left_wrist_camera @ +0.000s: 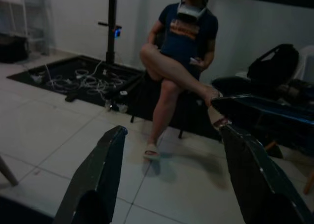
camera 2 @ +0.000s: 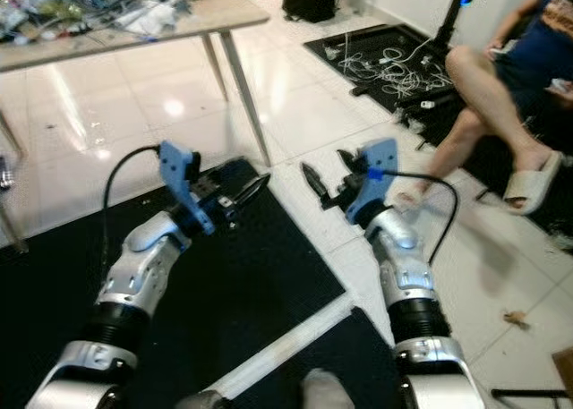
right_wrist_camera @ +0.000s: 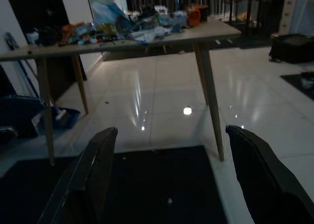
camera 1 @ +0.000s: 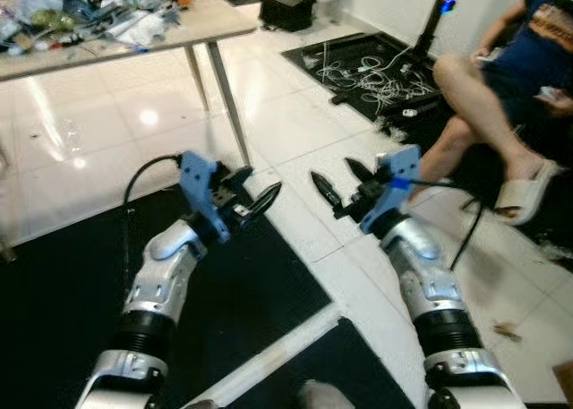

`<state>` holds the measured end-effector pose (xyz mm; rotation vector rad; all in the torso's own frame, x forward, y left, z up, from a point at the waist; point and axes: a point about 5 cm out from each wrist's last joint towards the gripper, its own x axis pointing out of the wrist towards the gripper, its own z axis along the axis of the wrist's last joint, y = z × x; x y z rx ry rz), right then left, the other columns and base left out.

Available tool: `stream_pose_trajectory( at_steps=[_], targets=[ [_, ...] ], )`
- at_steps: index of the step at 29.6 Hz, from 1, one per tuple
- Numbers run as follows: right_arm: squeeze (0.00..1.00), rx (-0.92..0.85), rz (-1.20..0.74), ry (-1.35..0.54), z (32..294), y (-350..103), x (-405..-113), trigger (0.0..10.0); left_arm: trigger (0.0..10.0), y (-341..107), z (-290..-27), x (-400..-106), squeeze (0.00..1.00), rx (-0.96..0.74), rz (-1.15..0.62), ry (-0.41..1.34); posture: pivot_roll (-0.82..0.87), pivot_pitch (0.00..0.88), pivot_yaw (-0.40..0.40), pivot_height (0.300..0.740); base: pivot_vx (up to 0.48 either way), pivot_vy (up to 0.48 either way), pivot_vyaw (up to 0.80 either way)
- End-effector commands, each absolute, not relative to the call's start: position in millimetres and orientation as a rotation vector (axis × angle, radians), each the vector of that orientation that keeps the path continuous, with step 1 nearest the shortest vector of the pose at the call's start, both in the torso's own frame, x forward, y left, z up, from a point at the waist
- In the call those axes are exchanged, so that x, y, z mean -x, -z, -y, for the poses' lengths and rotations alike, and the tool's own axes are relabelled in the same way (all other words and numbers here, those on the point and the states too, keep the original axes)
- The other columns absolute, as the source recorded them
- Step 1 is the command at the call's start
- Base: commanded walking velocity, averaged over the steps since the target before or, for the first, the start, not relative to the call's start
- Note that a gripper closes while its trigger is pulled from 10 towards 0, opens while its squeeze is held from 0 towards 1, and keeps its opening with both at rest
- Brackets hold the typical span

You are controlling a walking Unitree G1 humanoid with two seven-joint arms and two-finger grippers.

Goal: Picking trash to rubbish bin

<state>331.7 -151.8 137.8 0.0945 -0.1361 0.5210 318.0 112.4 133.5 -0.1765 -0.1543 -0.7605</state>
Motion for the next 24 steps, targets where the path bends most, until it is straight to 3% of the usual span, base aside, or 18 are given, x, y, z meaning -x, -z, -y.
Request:
stream_pose_trajectory(
  at_steps=[1, 24],
  targets=[
    [0.00, -0.108, 0.137, -0.511, 154.2, -137.3, -331.5, 10.0, 10.0, -129.8, -111.7, -317.2, 0.00, 0.184, 0.147, 0.768, -0.09, 0.000, -0.022, 0.740, 0.375, 0.000, 0.00],
    [0.00, -0.102, 0.134, -0.507, 154.5, -137.4, -331.6, 10.0, 10.0, -126.5, -111.6, -317.3, 0.00, 0.178, 0.143, 0.779, -0.09, 0.000, -0.022, 0.740, 0.311, 0.000, 0.00]
  ],
)
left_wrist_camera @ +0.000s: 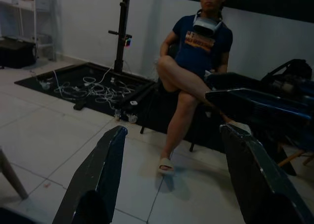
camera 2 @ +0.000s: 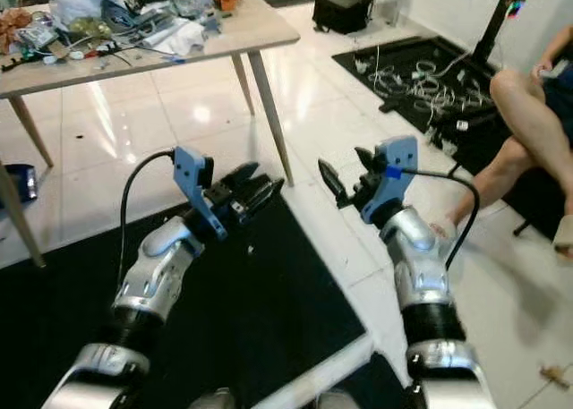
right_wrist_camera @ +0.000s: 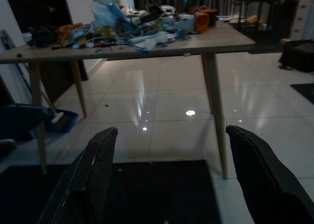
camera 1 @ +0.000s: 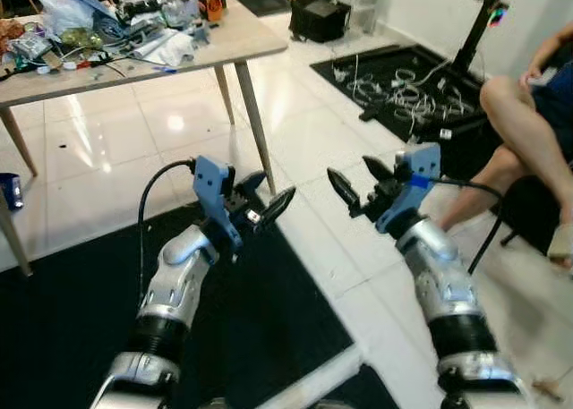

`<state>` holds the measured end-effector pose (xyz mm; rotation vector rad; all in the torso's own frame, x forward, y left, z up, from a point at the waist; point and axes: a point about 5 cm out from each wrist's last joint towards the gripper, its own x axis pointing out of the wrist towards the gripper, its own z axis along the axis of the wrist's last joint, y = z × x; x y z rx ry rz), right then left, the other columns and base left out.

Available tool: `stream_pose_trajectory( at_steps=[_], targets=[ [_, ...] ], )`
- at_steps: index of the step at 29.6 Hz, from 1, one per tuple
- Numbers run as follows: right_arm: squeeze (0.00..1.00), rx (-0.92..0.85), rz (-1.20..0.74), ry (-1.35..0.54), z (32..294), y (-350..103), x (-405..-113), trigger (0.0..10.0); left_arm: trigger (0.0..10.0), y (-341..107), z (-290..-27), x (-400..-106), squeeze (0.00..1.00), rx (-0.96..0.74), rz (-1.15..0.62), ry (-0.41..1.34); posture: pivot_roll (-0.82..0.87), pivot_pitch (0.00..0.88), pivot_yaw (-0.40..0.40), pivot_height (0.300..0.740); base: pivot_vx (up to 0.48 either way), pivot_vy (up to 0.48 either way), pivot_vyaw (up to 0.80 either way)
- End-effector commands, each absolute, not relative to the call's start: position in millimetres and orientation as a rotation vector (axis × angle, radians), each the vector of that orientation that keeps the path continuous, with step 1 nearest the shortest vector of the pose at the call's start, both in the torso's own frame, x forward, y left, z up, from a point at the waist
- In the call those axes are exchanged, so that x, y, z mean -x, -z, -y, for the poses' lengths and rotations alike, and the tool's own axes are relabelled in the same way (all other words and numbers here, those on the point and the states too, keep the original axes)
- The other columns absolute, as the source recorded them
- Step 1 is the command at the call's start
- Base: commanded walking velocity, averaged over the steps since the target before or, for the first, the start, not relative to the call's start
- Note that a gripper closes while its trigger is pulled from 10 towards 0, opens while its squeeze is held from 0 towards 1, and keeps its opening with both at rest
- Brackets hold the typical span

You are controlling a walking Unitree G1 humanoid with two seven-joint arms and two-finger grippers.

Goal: Picking trash to rubbish bin

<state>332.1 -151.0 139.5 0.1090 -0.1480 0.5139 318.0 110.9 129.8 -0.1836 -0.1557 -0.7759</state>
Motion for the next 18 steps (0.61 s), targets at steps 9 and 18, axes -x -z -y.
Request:
stream_pose_trajectory(
  at_steps=[9, 18],
  targets=[
    [0.00, -0.100, 0.133, -0.507, 154.6, -137.7, -331.7, 10.0, 10.0, -125.3, -111.7, -318.5, 0.00, 0.183, 0.132, 0.769, -0.09, 0.000, -0.022, 0.740, 0.373, 0.000, 0.00],
    [0.00, -0.099, 0.133, -0.507, 154.3, -137.8, -331.7, 10.0, 10.0, -125.4, -111.8, -319.3, 0.00, 0.184, 0.129, 0.765, -0.09, 0.000, -0.022, 0.740, 0.480, 0.000, 0.00]
  ],
)
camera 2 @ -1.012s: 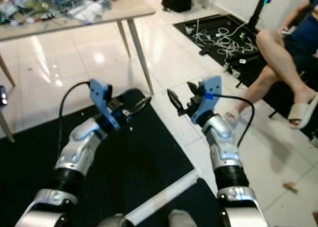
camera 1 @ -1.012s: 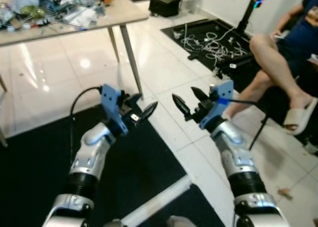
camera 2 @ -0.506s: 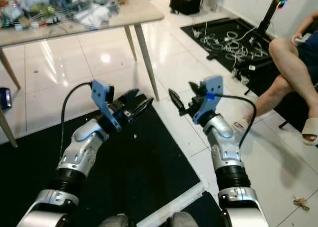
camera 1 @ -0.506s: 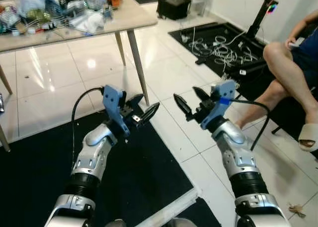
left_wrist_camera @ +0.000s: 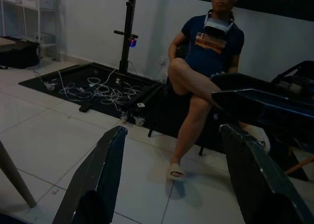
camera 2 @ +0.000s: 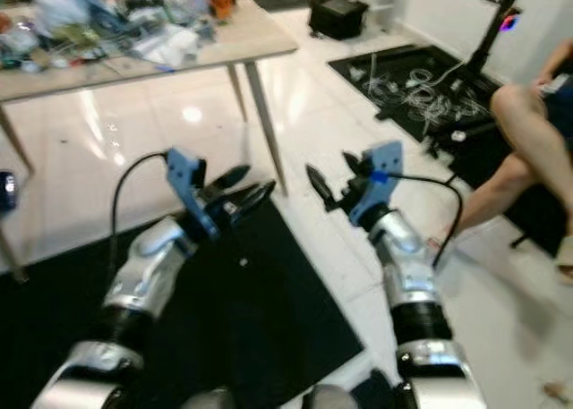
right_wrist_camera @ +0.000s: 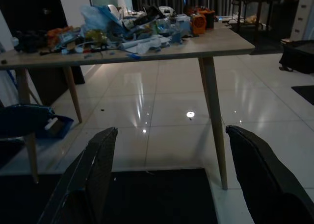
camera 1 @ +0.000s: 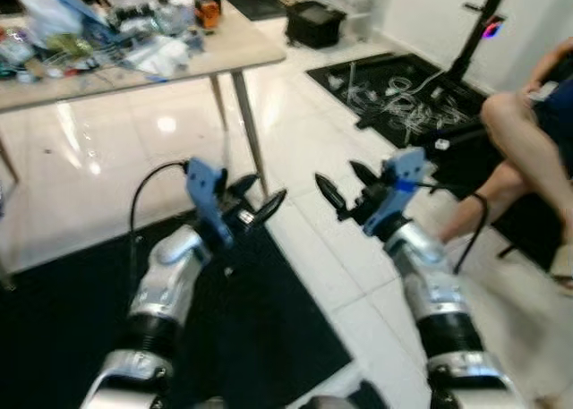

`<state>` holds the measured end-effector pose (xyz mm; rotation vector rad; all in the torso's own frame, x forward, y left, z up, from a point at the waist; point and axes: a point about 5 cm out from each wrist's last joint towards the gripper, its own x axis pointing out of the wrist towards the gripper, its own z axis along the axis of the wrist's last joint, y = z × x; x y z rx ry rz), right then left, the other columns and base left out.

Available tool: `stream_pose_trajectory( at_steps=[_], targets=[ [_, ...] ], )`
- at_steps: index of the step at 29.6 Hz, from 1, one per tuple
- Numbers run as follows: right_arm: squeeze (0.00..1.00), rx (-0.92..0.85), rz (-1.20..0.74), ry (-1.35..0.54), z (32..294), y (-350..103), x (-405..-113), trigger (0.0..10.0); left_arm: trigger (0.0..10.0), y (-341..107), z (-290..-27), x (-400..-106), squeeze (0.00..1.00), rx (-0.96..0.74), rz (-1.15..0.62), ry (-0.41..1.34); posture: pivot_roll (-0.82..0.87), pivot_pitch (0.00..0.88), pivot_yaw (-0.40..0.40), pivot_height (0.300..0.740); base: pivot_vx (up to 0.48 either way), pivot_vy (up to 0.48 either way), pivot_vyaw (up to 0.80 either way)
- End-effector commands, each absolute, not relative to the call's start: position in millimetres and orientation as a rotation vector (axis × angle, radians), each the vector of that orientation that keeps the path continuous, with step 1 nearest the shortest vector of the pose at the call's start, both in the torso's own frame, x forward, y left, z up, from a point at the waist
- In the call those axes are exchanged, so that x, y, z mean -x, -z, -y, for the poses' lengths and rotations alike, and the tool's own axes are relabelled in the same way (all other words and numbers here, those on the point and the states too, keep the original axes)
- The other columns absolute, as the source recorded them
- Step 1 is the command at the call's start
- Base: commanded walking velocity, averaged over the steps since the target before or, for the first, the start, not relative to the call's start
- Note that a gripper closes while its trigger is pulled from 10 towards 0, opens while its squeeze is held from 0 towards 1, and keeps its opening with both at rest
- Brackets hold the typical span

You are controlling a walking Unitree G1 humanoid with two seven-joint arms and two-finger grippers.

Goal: Picking trash to rubbish bin

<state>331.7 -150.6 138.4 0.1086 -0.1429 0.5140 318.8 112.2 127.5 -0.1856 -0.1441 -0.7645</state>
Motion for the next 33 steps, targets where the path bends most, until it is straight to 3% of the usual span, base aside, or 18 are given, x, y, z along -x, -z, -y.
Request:
stream_pose_trajectory(
  at_steps=[1, 17, 26, 33],
  targets=[
    [0.00, -0.099, 0.133, -0.507, 154.3, -137.8, -331.7, 10.0, 10.0, -125.4, -111.8, -319.3, 0.00, 0.184, 0.129, 0.765, -0.09, 0.000, -0.022, 0.740, 0.480, 0.000, 0.00],
    [0.00, -0.085, 0.128, -0.520, 153.1, -136.8, -331.3, 10.0, 10.0, -125.6, -111.4, -319.8, 0.00, 0.181, 0.127, 0.763, -0.09, 0.000, -0.021, 0.740, 0.480, 0.000, 0.00],
    [0.00, -0.087, 0.130, -0.524, 152.7, -136.1, -330.7, 10.0, 10.0, -125.5, -110.5, -319.8, 0.00, 0.179, 0.126, 0.768, -0.09, 0.000, -0.021, 0.740, 0.480, 0.000, 0.79],
    [0.00, -0.078, 0.132, -0.527, 152.7, -136.9, -330.5, 10.0, 10.0, -126.1, -110.8, -319.6, 0.00, 0.181, 0.128, 0.764, -0.09, 0.000, -0.023, 0.740, 0.480, 0.000, 0.00]
  ],
)
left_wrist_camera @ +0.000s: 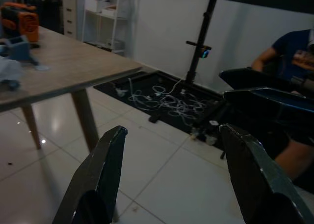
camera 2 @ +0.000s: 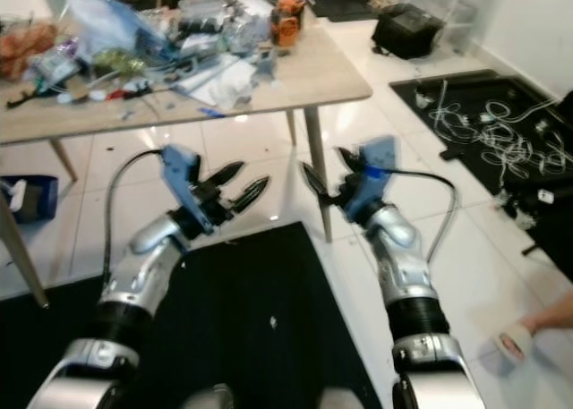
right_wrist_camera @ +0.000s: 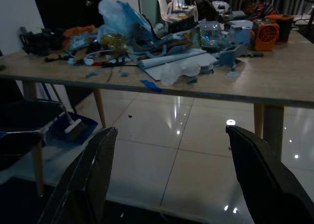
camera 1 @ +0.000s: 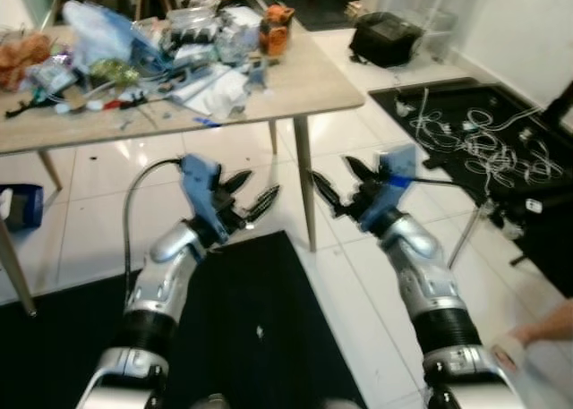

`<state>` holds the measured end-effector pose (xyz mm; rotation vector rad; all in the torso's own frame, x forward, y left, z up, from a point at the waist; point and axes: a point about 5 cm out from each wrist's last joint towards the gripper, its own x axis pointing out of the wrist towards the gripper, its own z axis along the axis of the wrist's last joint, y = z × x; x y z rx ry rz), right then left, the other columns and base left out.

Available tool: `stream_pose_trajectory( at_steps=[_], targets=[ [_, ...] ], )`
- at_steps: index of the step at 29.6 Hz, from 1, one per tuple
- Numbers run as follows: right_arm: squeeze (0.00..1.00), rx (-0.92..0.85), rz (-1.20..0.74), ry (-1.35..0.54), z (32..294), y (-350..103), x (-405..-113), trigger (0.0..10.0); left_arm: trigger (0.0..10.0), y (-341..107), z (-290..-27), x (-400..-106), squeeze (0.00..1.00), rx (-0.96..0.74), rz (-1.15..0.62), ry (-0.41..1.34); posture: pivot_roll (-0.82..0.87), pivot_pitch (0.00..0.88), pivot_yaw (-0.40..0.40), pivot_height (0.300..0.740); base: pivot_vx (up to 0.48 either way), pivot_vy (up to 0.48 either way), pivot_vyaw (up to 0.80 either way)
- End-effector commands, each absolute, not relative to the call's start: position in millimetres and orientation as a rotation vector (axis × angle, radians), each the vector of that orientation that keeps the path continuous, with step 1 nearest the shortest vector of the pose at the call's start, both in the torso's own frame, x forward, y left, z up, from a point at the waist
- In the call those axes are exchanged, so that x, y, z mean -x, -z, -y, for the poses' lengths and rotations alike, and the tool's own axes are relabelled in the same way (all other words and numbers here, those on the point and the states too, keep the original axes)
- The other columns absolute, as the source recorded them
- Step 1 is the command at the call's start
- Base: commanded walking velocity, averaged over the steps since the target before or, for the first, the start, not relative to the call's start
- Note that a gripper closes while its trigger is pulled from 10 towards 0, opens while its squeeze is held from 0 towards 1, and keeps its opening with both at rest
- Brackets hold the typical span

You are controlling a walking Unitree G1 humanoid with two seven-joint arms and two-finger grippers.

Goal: Picking trash to rubbish bin

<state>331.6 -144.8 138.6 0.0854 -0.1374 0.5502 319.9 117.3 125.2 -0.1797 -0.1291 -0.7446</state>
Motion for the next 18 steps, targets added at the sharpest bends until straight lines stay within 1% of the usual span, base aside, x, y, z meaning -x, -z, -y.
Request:
stream_pose_trajectory(
  at_steps=[1, 3, 8, 18],
  targets=[
    [0.00, -0.078, 0.132, -0.528, 152.7, -136.9, -330.5, 10.0, 10.0, -126.2, -110.8, -319.6, 0.00, 0.180, 0.129, 0.763, -0.09, 0.000, -0.023, 0.740, 0.480, 0.000, 0.00],
    [0.00, -0.078, 0.133, -0.528, 152.8, -136.9, -330.5, 10.0, 10.0, -126.3, -110.9, -319.6, 0.00, 0.180, 0.129, 0.762, -0.09, 0.000, -0.023, 0.740, 0.480, 0.000, 0.00],
    [0.00, -0.080, 0.135, -0.529, 152.8, -136.8, -330.5, 10.0, 10.0, -126.5, -111.2, -319.6, 0.00, 0.183, 0.132, 0.758, -0.09, 0.000, -0.023, 0.740, 0.480, 0.000, 0.63],
    [0.00, -0.090, 0.132, -0.517, 154.1, -137.5, -330.5, 10.0, 10.0, -127.9, -111.5, -319.3, 0.00, 0.190, 0.137, 0.755, -0.09, 0.000, -0.023, 0.740, 0.480, 0.000, 0.00]
  ],
)
